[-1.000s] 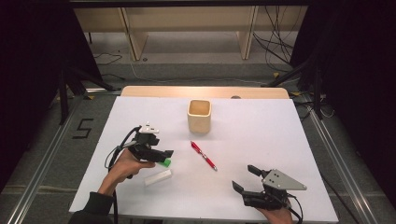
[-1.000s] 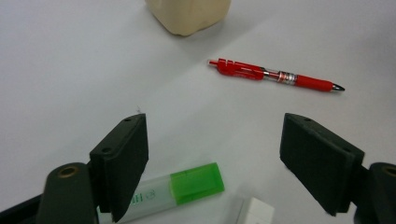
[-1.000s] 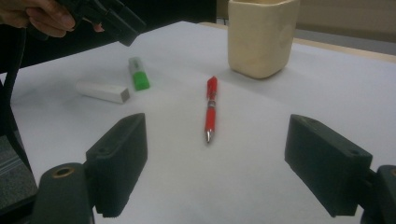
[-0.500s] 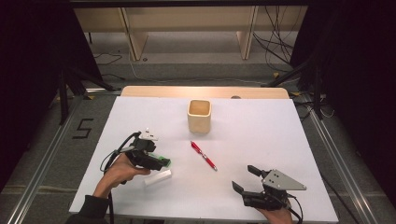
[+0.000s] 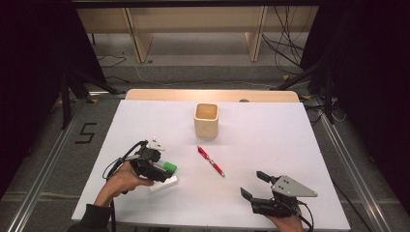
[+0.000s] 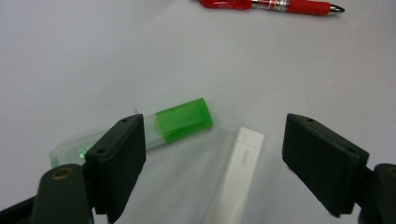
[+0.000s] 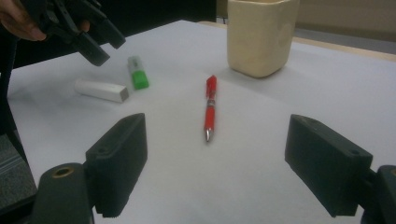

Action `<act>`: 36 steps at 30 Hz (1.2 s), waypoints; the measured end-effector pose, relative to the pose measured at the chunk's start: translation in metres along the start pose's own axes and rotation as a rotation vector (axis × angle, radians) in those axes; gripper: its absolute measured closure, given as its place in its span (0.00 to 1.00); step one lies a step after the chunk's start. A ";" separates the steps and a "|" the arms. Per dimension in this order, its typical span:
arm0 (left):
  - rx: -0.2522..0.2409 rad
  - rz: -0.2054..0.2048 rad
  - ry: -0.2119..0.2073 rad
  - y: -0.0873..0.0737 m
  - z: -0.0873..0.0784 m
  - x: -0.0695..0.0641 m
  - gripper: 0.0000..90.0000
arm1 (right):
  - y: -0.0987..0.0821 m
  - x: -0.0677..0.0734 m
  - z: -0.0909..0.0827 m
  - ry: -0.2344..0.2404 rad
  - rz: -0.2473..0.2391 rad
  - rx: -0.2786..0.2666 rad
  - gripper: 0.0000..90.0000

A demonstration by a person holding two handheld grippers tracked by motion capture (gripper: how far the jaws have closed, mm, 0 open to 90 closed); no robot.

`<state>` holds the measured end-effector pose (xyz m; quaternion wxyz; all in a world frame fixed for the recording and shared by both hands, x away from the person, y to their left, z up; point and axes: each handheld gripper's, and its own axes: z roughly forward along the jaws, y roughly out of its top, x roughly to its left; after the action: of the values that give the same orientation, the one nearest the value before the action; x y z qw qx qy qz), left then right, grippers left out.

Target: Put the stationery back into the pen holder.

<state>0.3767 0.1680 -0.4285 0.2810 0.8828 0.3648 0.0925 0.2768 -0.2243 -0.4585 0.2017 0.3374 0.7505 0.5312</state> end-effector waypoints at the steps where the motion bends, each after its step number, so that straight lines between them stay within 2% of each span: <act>1: 0.010 0.006 -0.001 -0.001 0.000 0.000 0.24 | 0.000 0.000 0.000 -0.001 0.000 0.000 0.24; 5: 0.048 0.023 0.013 -0.005 0.002 -0.001 0.24 | 0.000 0.000 0.000 -0.001 -0.002 0.001 0.24; 11: 0.115 0.060 0.003 -0.011 0.004 -0.003 0.24 | 0.000 0.001 0.000 -0.007 -0.010 0.002 0.24; 14: 0.143 0.088 0.014 -0.013 0.004 -0.002 0.24 | 0.000 0.002 0.000 -0.007 -0.014 0.005 0.24; 23: 0.207 0.157 0.010 -0.016 0.008 -0.009 0.27 | 0.000 0.003 0.001 -0.006 -0.026 0.009 0.24; 28: 0.232 0.178 0.016 -0.019 0.011 -0.010 0.33 | 0.000 0.003 0.001 -0.008 -0.028 0.011 0.24; 31: 0.244 0.185 0.003 -0.021 0.012 -0.012 0.36 | 0.000 0.003 0.001 -0.008 -0.026 0.012 0.24; 36: 0.261 0.180 0.007 -0.024 0.013 -0.012 0.43 | 0.000 0.004 0.001 -0.007 -0.028 0.009 0.24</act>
<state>0.3585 0.1672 -0.4524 0.1534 0.9407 0.2940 0.0721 0.2750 -0.2209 -0.4586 0.2102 0.3298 0.7568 0.5238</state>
